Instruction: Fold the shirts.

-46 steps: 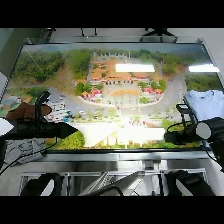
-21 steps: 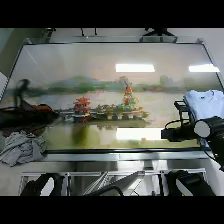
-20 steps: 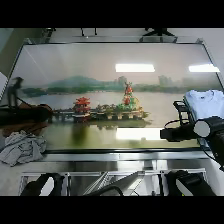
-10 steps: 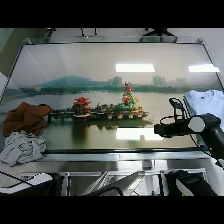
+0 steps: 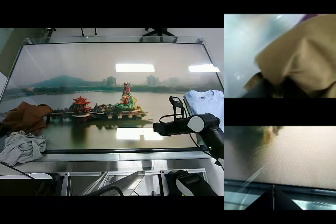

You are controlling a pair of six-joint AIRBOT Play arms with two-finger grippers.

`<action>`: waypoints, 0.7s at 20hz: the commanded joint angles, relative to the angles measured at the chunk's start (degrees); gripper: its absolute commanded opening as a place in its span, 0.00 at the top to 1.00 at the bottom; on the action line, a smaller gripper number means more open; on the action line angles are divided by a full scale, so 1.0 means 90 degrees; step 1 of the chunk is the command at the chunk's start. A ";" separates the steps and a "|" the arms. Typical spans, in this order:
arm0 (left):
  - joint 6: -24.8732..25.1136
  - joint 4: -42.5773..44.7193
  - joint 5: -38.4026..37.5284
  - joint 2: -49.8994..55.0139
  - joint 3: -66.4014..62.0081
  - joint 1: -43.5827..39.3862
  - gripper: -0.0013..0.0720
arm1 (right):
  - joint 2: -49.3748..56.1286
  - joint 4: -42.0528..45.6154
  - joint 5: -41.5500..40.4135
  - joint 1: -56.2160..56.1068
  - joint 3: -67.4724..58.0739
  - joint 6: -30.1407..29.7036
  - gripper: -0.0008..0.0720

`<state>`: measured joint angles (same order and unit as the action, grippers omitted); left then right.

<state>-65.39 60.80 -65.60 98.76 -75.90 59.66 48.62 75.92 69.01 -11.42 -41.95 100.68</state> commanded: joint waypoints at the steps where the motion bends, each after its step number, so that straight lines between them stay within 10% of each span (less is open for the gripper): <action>1: 0.0257 -0.1292 -0.0427 0.0204 -0.0619 -0.0245 0.97 | 0.0002 -0.0221 -0.0005 -0.0012 0.0000 -0.0015 0.96; 9: 0.0668 -0.5209 -0.1620 -0.1503 -0.1877 -0.2599 0.98 | -0.0005 -0.0410 -0.0019 -0.0012 0.0000 -0.0641 0.96; 14: 0.0369 -0.5423 -0.1778 -0.2018 -0.3058 -0.5139 0.98 | -0.0005 -0.0051 -0.0005 -0.0012 0.0000 -0.0714 0.96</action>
<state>-60.07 15.92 -80.05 82.94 -97.84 25.10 48.62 73.19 68.82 -11.49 -41.95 94.89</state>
